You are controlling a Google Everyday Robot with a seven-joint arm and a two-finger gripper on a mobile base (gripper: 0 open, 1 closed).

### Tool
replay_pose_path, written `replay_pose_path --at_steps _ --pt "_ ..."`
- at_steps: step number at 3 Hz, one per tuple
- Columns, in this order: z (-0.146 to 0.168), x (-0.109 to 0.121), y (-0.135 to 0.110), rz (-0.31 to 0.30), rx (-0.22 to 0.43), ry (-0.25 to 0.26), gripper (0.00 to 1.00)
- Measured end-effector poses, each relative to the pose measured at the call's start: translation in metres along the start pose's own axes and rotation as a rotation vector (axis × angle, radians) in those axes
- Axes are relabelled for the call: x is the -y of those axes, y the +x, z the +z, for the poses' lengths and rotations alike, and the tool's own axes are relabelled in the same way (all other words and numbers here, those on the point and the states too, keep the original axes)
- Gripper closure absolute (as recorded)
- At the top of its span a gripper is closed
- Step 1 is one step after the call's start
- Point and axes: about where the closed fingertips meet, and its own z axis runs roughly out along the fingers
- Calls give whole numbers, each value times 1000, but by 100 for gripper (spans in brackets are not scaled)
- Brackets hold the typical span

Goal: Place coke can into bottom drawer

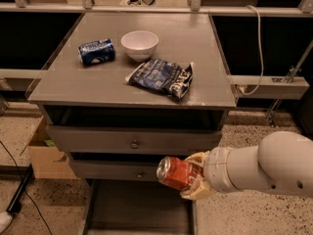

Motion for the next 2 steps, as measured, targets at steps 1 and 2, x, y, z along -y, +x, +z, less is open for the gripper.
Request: replay_pose_path --at_steps 1,2 --pt "26 -15 10 27 -17 -3 100" --pt "51 -21 19 43 -46 20 100"
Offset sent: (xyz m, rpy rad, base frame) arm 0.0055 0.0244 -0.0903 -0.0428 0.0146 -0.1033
